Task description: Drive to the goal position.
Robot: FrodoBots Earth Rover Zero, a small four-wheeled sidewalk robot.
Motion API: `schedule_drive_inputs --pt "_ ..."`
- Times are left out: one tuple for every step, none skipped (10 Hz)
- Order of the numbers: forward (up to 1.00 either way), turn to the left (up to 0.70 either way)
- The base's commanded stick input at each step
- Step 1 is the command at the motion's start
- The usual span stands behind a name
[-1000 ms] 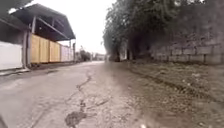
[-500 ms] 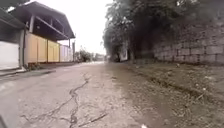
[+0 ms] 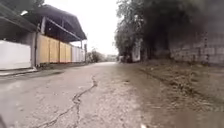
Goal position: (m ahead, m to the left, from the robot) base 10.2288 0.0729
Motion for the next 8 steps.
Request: schedule_drive_inputs --pt "0.85 0.00" --pt "0.85 0.00" --pt "0.94 0.00" --pt "1.00 0.00" --pt "1.00 0.00" --pt "1.00 0.00" --pt "1.00 0.00" --pt "1.00 0.00"
